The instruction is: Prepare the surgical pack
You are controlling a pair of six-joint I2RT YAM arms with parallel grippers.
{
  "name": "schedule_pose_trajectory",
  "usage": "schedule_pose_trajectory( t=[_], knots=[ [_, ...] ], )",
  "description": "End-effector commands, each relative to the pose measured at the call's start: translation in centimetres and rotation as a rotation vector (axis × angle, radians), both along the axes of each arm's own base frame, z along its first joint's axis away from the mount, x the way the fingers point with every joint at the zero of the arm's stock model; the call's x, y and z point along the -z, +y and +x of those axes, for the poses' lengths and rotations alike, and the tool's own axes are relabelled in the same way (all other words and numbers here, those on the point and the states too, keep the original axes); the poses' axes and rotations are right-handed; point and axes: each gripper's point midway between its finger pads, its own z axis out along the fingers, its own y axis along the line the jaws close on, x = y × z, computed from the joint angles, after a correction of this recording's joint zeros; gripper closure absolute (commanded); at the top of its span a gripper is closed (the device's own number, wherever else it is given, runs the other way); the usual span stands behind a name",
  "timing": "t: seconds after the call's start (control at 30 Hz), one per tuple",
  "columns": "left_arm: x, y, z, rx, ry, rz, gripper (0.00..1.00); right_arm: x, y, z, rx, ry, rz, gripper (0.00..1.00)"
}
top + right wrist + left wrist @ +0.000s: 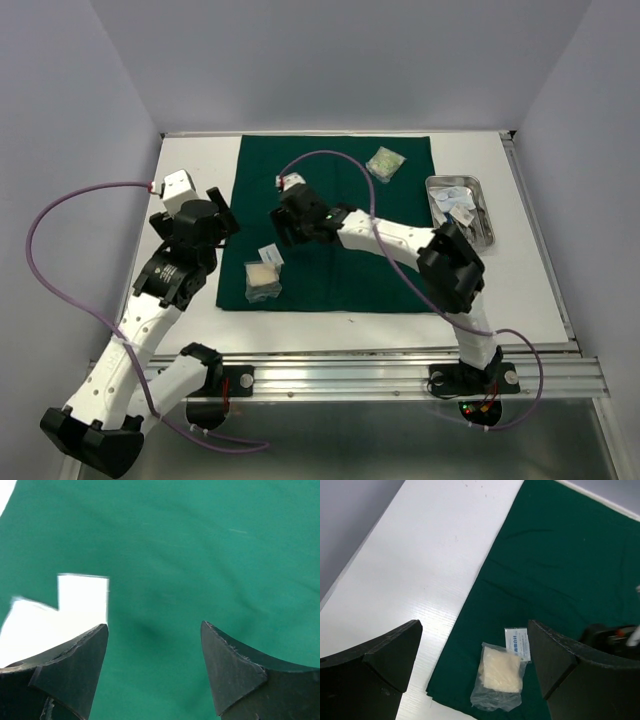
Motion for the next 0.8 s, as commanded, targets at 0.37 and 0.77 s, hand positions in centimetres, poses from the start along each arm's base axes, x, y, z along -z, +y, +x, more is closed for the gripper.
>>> schedule_pose_trajectory(
  t=[0.37,0.77],
  knots=[
    [-4.0,2.0,-1.3,-0.074,-0.109,-0.013,0.01,2.3,10.3,-2.6,-0.109,-0.052,-0.061,0.13],
    [-4.0,2.7,-2.0,-0.089,-0.123,0.009,0.01,6.2,11.5,-2.5,-0.076,-0.032,-0.098,0.19]
  ],
)
